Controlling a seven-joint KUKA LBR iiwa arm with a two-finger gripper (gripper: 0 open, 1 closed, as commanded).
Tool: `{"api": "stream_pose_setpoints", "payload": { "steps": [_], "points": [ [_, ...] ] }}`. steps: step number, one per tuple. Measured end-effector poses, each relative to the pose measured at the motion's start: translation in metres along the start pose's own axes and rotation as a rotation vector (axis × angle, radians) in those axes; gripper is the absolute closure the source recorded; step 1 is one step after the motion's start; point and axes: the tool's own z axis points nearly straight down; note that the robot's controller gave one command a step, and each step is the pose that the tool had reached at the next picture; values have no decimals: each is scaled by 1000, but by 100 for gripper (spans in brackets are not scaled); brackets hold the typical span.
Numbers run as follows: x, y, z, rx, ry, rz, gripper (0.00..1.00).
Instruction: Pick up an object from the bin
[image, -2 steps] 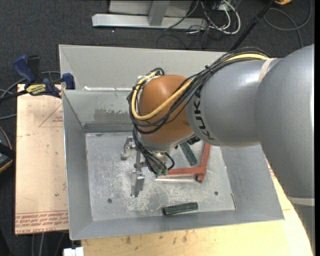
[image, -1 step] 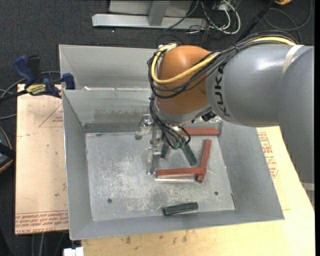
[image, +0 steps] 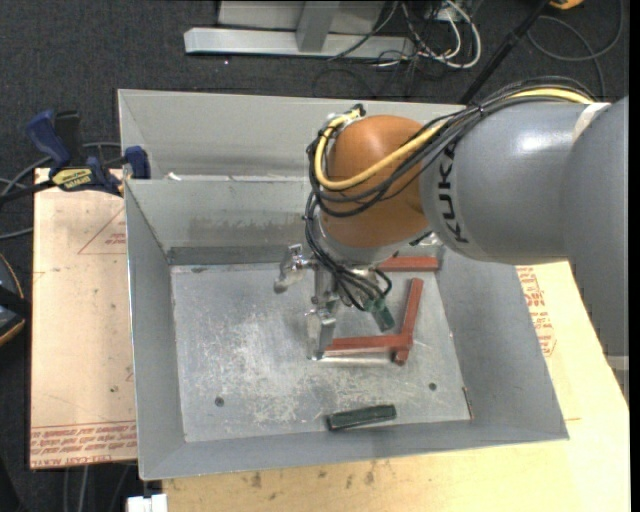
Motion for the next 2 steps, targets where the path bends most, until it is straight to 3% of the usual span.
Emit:
{"api": "stream_pose_setpoints", "payload": {
  "steps": [1,2],
  "points": [
    [10,-19,38,-3,13,-60,0],
    [12,-34,47,-1,14,154,0]
  ]
}}
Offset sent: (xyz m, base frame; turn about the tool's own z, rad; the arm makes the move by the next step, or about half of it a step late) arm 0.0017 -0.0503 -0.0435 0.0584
